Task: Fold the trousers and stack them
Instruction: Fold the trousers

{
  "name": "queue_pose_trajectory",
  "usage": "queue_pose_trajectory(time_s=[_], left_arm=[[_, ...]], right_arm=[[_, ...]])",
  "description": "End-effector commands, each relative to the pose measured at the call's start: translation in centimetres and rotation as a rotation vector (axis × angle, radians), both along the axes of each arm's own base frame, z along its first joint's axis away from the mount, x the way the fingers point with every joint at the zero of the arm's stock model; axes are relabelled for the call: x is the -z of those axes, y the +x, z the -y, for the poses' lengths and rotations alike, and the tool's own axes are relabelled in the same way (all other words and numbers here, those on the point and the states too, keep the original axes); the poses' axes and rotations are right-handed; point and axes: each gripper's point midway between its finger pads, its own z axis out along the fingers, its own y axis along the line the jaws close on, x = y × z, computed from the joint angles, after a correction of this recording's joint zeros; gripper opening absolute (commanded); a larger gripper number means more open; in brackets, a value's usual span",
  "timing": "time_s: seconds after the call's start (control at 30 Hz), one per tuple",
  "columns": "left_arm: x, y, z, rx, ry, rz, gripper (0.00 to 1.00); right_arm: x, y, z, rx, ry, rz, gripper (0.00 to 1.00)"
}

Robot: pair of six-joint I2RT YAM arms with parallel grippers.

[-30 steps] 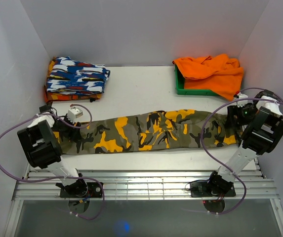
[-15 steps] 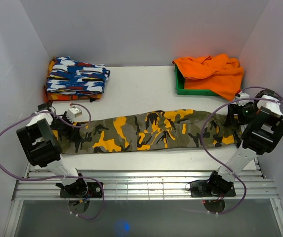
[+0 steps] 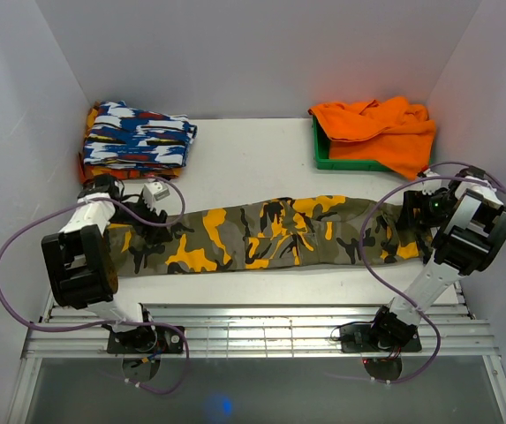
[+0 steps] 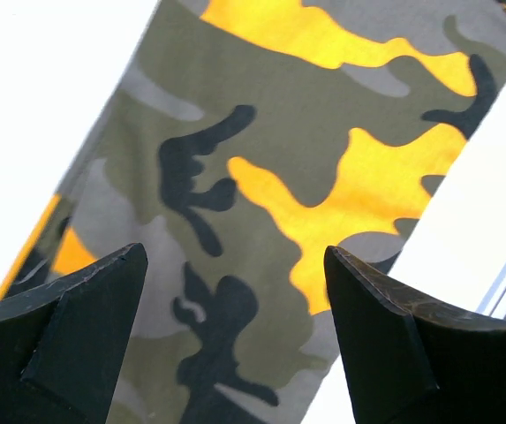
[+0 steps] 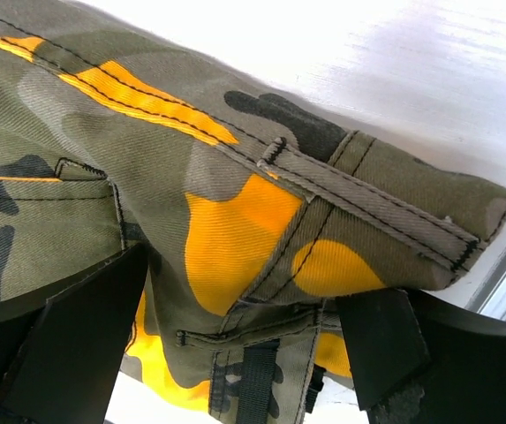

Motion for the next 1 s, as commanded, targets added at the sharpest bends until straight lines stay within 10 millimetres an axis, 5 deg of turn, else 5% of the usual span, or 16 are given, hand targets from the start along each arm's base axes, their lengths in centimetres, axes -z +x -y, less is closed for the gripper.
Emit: queue_pose_trajectory(time_s=[0.0,0.17,0.3,0.6,0.87,0.97], left_arm=[[-1.1,-0.8,2.3,0.013,-0.071,0.017,0.93],[0.2,-2.1,3.8,0.042,-0.063,-0.003,0.92],[1.6,-2.3,4.0,0.044,-0.033,-0.033,0.89],[6.6,-3.5,2.5,0.034,0.103,-0.154,0.67],[8.6,-3.9,0.9,0.035,0.202,-0.189,0.61],[8.9,-4.0,0.8,0.044,0.208,-0.193,0.61]], right_arm=[[0.3,-0.7,0.5,0.055,-0.023,-0.027,0.90],[0.2,-0.8,0.3,0.055,0.006,-0.014,0.98],[-1.8,0.3,-1.2,0.055,0.109,0.033,0.60],[-6.1,1.8,-0.3,0.039,0.058,0.121,0.08],[-6.1,3.7,2.4,0.087,-0.033,0.115,0.08],[-6.1,4.3,2.7,0.096,-0.031,0.119,0.17]])
